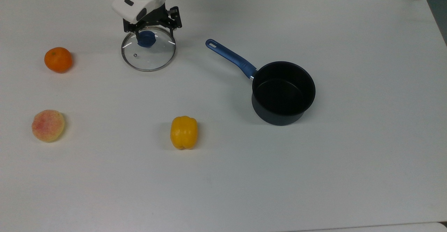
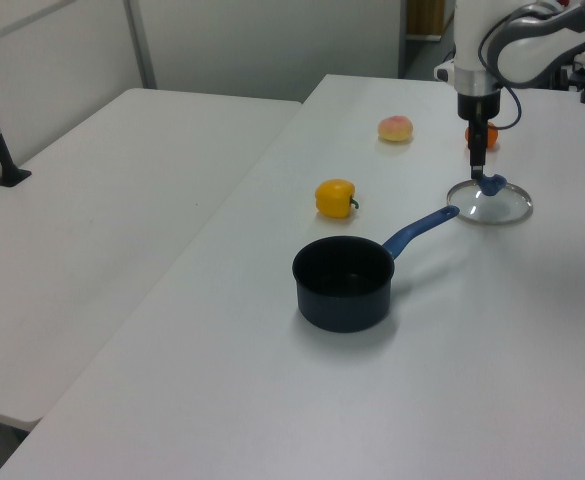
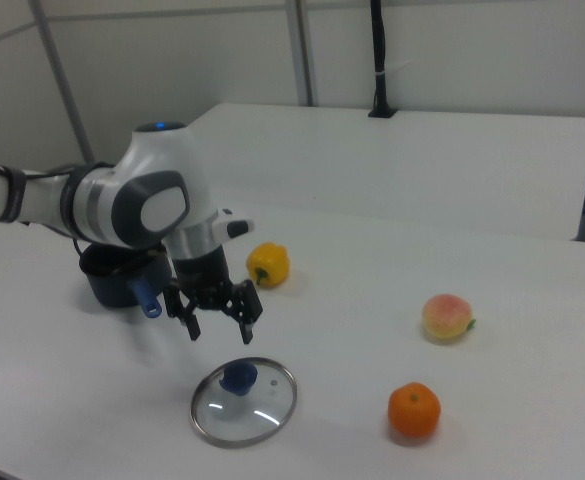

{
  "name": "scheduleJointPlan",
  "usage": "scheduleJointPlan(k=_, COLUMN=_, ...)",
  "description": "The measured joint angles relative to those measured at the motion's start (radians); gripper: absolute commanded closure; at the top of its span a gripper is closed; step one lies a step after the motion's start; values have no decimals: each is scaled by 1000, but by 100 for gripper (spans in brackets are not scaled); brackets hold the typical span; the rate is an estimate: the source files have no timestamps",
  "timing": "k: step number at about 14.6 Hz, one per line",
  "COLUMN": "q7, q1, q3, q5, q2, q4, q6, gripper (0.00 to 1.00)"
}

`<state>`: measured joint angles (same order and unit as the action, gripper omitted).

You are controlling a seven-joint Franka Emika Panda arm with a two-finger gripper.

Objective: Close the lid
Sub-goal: 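Move the gripper down over the blue knob of the glass lid, then close the gripper on the blue knob and lift the lid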

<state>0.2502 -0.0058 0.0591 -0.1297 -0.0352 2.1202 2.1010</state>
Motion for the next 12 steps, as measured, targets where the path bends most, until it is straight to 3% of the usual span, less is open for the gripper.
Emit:
scheduleJointPlan(k=6, q7=0, q1=-16, q3=5, q5=-62, q2=-4, q4=115, q6=112, gripper=0)
scheduleJointPlan(k=12, q7=0, q1=-41, q3=6, q5=-117, q2=-8, q4=122, q6=129, gripper=0)
